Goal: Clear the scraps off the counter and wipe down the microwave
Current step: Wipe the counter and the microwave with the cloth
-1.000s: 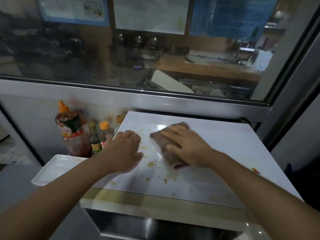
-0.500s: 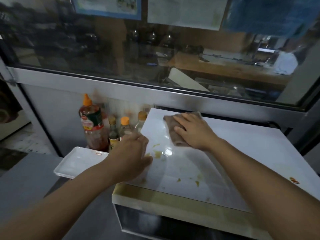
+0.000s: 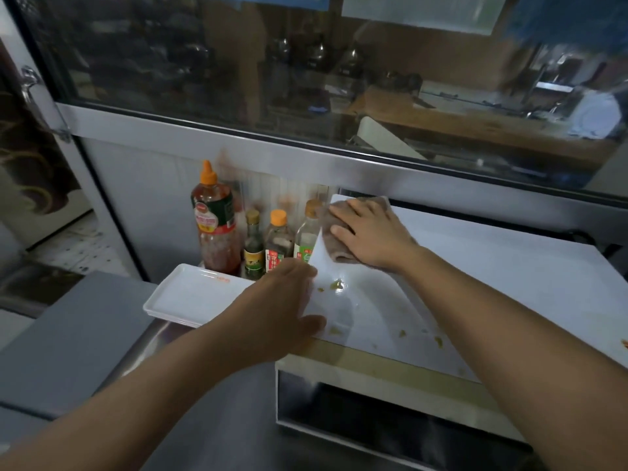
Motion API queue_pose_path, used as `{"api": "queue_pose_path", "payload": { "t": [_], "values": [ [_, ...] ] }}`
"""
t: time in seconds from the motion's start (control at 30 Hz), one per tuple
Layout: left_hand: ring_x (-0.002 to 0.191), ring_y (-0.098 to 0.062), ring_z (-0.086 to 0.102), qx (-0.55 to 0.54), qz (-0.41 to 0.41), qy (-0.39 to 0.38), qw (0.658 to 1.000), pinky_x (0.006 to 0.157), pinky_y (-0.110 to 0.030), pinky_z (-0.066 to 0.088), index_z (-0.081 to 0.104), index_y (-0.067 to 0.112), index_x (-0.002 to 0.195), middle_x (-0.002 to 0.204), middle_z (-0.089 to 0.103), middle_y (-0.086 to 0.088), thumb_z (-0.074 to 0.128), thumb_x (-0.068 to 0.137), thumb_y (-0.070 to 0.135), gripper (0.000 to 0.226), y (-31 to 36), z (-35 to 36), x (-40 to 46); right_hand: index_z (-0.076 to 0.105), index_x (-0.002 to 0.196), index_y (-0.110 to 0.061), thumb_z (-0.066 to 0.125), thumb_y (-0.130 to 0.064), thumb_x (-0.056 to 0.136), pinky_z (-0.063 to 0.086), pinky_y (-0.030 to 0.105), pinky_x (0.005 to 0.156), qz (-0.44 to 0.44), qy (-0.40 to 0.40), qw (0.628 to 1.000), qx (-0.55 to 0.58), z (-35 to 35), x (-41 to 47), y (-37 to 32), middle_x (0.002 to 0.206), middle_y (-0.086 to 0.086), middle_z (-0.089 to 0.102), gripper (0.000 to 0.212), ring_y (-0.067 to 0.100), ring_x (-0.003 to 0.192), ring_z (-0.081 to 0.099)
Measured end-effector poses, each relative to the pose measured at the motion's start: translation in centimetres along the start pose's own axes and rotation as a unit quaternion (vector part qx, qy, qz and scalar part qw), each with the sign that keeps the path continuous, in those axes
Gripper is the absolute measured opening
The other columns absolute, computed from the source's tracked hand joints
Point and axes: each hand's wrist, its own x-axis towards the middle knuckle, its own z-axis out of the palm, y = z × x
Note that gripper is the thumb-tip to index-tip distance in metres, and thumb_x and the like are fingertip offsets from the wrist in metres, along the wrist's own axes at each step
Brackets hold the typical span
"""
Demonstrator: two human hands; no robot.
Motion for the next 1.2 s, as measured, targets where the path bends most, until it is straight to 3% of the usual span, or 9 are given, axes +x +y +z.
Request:
{"api": "queue_pose_path", "payload": {
  "t": [0.1,0.2,0.3,0.4,0.53,0.77,0.9,1.1,1.2],
  "values": [
    [0.099,-0.005,0.043,-0.018,-0.009,0.048,0.999,0.076,-0.016,0.036,0.037,0.029,0.127,0.124,0.042,0.011,0.070,0.079,0.038,0.059,-0.1,-0.2,-0.8,0.030,0.141,-0.041,0.026,-0.050,0.095,0.010,0.045,0.117,-0.078,-0.009,0.997,0.016,0.2,-2.9,-2.9,0.155,-0.007,0.018,0.047,0.019,0.143,0.011],
    [0.093,-0.006,0.044,-0.010,-0.010,0.081,0.997,0.071,-0.015,0.037,0.041,0.024,0.122,0.119,0.040,0.008,0.070,0.080,0.032,0.052,-0.4,-0.7,-1.8,0.032,0.140,-0.036,0.024,-0.050,0.093,0.017,0.041,0.116,-0.149,0.032,0.988,-0.017,-0.3,-7.5,-4.9,0.151,-0.008,0.026,0.050,0.017,0.140,0.020],
    [0.099,-0.011,0.050,-0.006,-0.007,0.080,0.997,0.079,-0.021,0.042,0.042,0.021,0.123,0.123,0.043,0.003,0.067,0.084,0.025,0.047,-0.8,-1.4,-2.7,0.030,0.141,-0.037,0.031,-0.049,0.092,0.021,0.036,0.114,-0.183,-0.002,0.983,0.002,-1.0,-10.9,-4.4,0.149,-0.012,0.027,0.051,0.012,0.138,0.022],
    [0.110,-0.016,0.051,-0.010,-0.009,0.054,0.998,0.087,-0.024,0.042,0.041,0.020,0.128,0.129,0.044,0.000,0.064,0.086,0.022,0.049,-0.8,-1.5,-3.4,0.022,0.146,-0.037,0.032,-0.049,0.096,0.021,0.040,0.114,-0.067,-0.027,0.997,0.026,-1.7,-12.2,-1.7,0.154,-0.011,0.017,0.052,0.013,0.141,0.014],
    [0.099,-0.013,0.046,-0.021,0.000,0.044,0.999,0.081,-0.022,0.035,0.040,0.019,0.127,0.128,0.044,0.000,0.066,0.084,0.017,0.050,-0.5,-1.1,-4.1,0.014,0.146,-0.041,0.023,-0.050,0.097,0.008,0.049,0.116,0.090,-0.047,0.995,0.013,-1.7,-10.7,-4.0,0.157,-0.005,0.008,0.051,0.023,0.144,0.004],
    [0.116,-0.025,0.045,0.025,0.055,0.073,0.995,0.086,-0.018,0.031,0.042,0.007,0.131,0.126,0.047,-0.011,0.064,0.080,0.000,0.056,-0.3,-1.0,-4.2,0.013,0.144,-0.041,0.029,-0.061,0.089,0.009,0.047,0.117,-0.010,-0.004,0.999,-0.039,-0.7,-16.0,-9.3,0.157,-0.005,0.009,0.060,0.023,0.145,0.002],
    [0.125,-0.022,0.042,0.034,0.111,0.035,0.993,0.107,-0.033,0.036,0.043,0.011,0.133,0.136,0.046,-0.006,0.065,0.084,0.012,0.054,1.4,0.4,-3.6,0.001,0.145,-0.047,0.022,-0.057,0.094,0.002,0.039,0.119,0.081,-0.030,0.996,0.002,-1.9,-20.7,-4.1,0.158,-0.012,-0.003,0.056,0.012,0.145,-0.007],
    [0.123,-0.019,0.039,0.041,0.083,0.020,0.996,0.104,-0.042,0.036,0.053,0.019,0.122,0.133,0.048,0.001,0.052,0.087,0.013,0.036,2.6,2.2,-3.2,0.009,0.148,-0.040,0.018,-0.059,0.092,0.009,0.048,0.116,0.310,-0.030,0.950,-0.026,-2.6,-24.0,0.9,0.159,-0.005,0.003,0.060,0.022,0.145,0.001],
    [0.122,-0.020,0.039,0.067,0.061,0.034,0.995,0.103,-0.041,0.036,0.053,0.023,0.122,0.134,0.046,0.001,0.052,0.087,0.015,0.035,3.3,2.6,-2.9,0.007,0.147,-0.042,0.018,-0.063,0.090,0.003,0.053,0.115,0.291,-0.025,0.956,0.003,-1.6,-20.9,-2.6,0.159,-0.001,0.001,0.061,0.030,0.145,-0.003]
  ]
}}
